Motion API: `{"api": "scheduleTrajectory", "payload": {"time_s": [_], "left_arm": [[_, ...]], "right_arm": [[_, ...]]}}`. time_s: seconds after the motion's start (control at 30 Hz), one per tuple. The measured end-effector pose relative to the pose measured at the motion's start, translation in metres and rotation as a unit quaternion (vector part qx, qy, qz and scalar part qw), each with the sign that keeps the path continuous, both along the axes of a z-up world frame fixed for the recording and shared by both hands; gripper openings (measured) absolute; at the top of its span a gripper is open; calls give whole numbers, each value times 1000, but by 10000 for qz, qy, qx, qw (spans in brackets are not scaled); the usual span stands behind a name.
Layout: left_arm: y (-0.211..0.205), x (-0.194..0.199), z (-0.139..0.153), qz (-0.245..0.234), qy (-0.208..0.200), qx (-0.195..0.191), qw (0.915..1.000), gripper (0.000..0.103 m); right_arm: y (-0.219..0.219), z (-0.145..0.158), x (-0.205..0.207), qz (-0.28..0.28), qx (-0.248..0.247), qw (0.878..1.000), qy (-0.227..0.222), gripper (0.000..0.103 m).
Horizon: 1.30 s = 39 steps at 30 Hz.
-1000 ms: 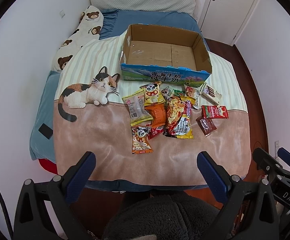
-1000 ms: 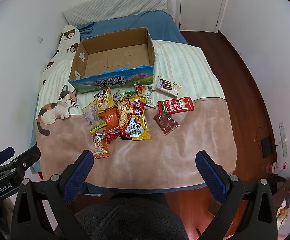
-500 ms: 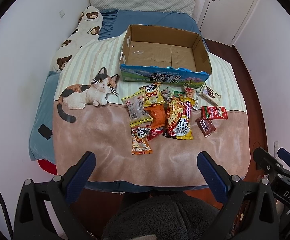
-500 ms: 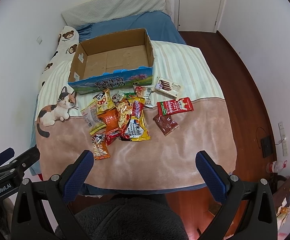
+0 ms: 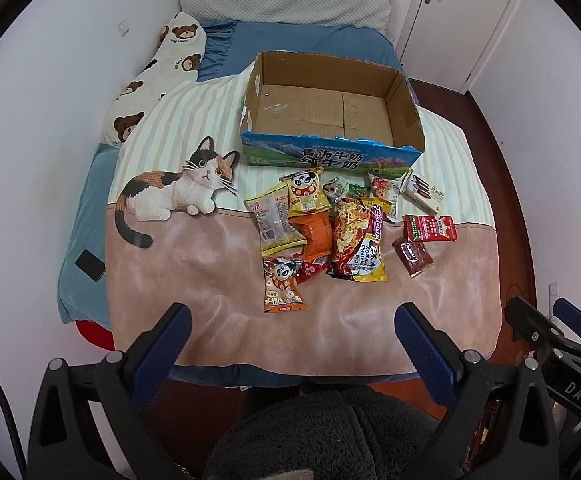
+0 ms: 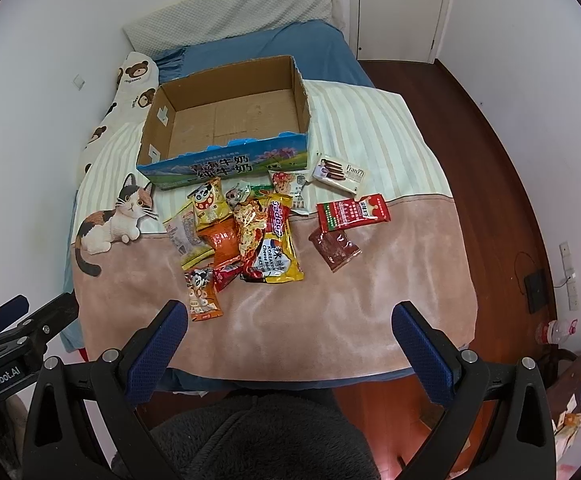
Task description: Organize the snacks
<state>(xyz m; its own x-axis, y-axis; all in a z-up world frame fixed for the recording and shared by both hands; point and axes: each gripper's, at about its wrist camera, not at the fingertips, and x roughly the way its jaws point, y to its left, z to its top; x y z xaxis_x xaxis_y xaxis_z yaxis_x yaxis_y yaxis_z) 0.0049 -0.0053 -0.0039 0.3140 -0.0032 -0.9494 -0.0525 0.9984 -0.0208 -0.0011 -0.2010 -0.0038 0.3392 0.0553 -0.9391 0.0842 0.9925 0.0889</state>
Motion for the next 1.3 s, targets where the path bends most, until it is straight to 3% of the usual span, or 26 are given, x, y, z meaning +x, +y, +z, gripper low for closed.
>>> {"api": "scheduleTrajectory", "payload": {"time_s": [0.2,0.33,0.5,0.63,0.87,1.07,1.3], "left_arm": [[5,13,-4,192,-230,95,9995,103],[17,35,-30,463,-299,377,9978,103],[39,71,-94,643,212,722,9951,103],[49,94,-153,675,767,730,9921,103],[47,118,-231,679,1292,484,9881,103],[47,120,-295,788,1908,92,9784,103],[43,102,-343,878,2290,-54,9694,103]], "right_arm": [[-7,-13,14,-168,268,9995,-46,103],[-11,-42,35,-177,426,9989,-72,103],[-8,-99,72,-147,684,9975,42,103],[0,-154,103,-70,708,9970,297,103],[22,-235,151,167,705,9952,653,103],[46,-291,186,424,790,9915,942,103],[70,-350,205,565,985,9812,1562,103]]}}
